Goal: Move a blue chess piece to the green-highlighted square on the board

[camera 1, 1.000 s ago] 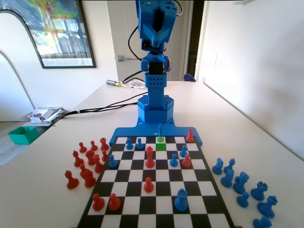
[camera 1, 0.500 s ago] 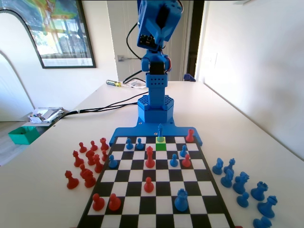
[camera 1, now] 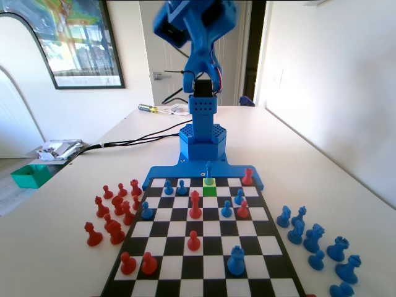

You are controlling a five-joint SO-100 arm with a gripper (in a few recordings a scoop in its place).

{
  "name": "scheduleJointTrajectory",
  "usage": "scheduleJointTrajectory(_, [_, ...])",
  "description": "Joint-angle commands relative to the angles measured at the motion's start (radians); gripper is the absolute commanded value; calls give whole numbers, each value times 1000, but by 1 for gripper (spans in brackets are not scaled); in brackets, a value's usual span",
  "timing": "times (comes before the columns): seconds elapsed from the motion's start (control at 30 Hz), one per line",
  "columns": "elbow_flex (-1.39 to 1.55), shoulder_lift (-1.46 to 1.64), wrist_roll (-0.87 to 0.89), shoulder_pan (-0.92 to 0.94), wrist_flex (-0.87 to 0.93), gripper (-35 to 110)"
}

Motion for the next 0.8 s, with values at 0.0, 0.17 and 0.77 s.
scheduleJointTrajectory(0.0, [-98, -120, -163, 48, 43, 1])
scheduleJointTrajectory(0.17, [-121, -258, -227, 44, 66, 1])
scheduleJointTrajectory(0.77, [192, -454, -344, -20, -133, 4])
